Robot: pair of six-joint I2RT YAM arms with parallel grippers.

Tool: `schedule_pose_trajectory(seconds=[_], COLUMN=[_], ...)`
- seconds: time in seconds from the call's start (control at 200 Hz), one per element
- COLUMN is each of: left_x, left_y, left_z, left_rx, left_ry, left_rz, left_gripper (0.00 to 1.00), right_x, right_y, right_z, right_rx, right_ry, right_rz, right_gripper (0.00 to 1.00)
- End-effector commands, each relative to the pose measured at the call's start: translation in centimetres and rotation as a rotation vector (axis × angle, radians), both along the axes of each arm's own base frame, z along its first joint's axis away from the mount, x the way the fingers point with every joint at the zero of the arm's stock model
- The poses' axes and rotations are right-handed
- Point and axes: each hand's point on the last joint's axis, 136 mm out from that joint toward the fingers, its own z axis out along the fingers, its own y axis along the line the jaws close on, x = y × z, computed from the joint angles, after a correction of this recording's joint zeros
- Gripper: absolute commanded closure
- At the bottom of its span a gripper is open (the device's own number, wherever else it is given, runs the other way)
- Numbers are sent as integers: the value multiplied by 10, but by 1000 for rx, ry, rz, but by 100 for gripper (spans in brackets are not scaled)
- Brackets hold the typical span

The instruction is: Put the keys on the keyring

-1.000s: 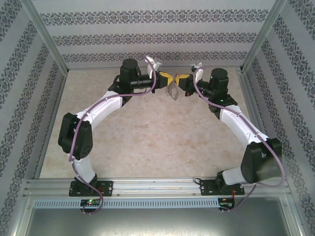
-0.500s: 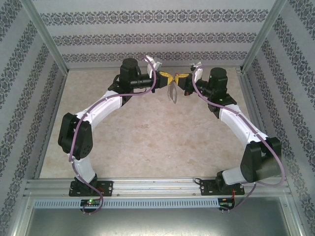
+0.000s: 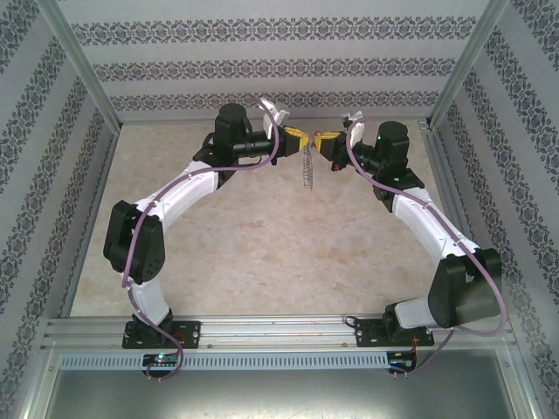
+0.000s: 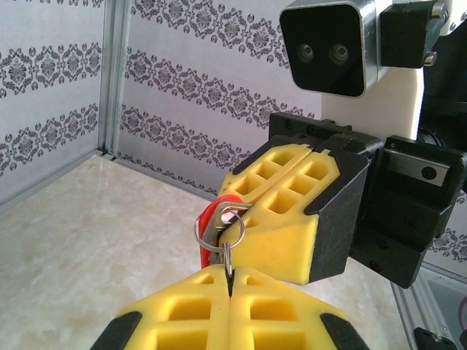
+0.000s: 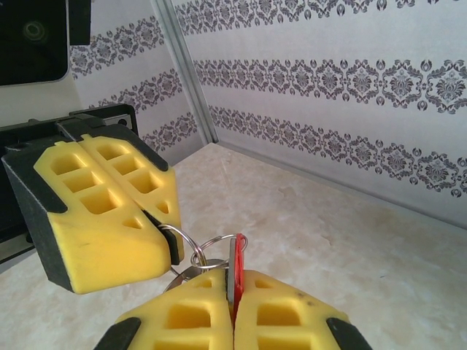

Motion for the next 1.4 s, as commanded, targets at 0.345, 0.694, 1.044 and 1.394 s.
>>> schedule_pose_trajectory(seconds=[0.345,0.694,1.044,1.394], left_x=[-13,-11,-11,-11], left_y=[-2,-2,-3,-2], left_z=[28,25,16,12], left_rx=[-25,-22,-14,-3], left_ry=[-68,-61,-48,-40], left_rz=[-38,-34,-38,-32], left_gripper=[100,100,100,100], right_x=[4,6,9,11], right_y=[12,10,3,0], right_z=[10,8,15,14], right_rx=[-1,-12,-17,-19], right_ry=[-30,-27,-35,-33], right_rz=[9,-7,-48,-62], right_gripper=[100,100,100,100])
